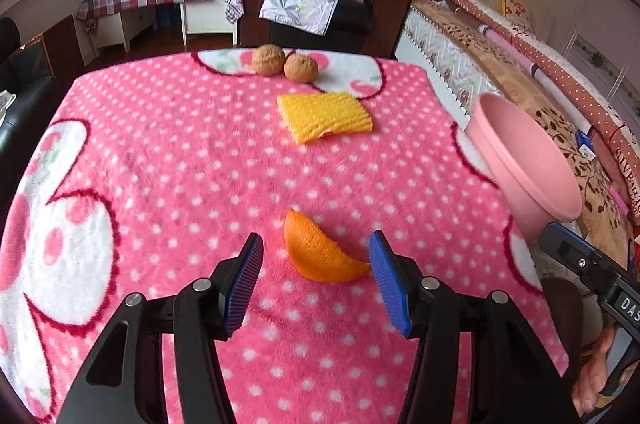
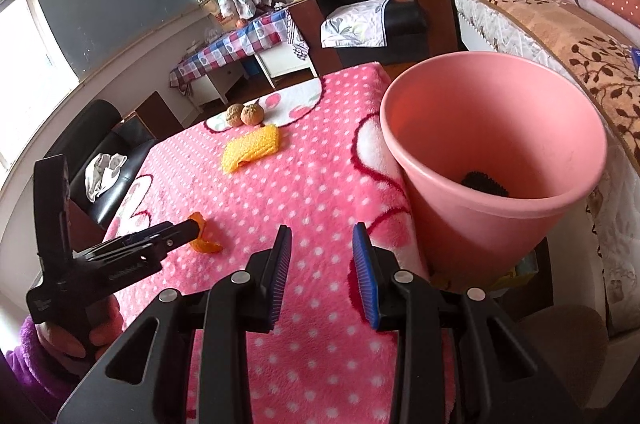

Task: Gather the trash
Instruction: 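Grasp the orange peel piece with the left tool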

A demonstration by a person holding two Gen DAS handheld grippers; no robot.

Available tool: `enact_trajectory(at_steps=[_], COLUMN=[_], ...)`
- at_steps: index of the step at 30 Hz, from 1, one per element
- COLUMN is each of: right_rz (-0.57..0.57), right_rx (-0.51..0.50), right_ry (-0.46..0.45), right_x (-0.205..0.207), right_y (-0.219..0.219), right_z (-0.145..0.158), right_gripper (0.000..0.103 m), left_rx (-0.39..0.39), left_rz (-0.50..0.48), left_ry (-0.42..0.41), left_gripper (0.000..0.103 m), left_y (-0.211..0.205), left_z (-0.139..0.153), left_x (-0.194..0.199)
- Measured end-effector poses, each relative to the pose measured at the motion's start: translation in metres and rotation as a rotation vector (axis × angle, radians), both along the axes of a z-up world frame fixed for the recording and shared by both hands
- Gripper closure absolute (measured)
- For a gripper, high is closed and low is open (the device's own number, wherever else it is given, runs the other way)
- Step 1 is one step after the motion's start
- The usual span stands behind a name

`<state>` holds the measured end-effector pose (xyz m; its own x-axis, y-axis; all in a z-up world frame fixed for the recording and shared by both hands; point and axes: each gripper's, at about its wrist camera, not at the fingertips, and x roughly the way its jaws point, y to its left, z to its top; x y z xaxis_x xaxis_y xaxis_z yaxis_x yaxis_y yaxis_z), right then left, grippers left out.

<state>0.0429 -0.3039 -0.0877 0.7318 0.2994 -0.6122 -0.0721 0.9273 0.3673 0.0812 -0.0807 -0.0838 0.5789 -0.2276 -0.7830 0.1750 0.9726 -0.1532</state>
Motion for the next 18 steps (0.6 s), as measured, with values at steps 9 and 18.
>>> enact_trajectory(at_steps=[9,18], right_rz=[0.014,0.057], right_rx=[-0.022,-0.036], right_ry=[0.031,0.047], right_x=[0.010,0.033], right_y=[0.011,0.032], right_z=[-0.005,-0.004], right_gripper=[0.071,0.071], left_rx=[-0.025,-0.101], left_rz=[-0.034,0.014], left_ry=[-0.005,-0.023], left_gripper=[0.081,0.088], left_y=[0.000,0.028], left_z=[-0.006,0.004], left_x=[0.002,0.001])
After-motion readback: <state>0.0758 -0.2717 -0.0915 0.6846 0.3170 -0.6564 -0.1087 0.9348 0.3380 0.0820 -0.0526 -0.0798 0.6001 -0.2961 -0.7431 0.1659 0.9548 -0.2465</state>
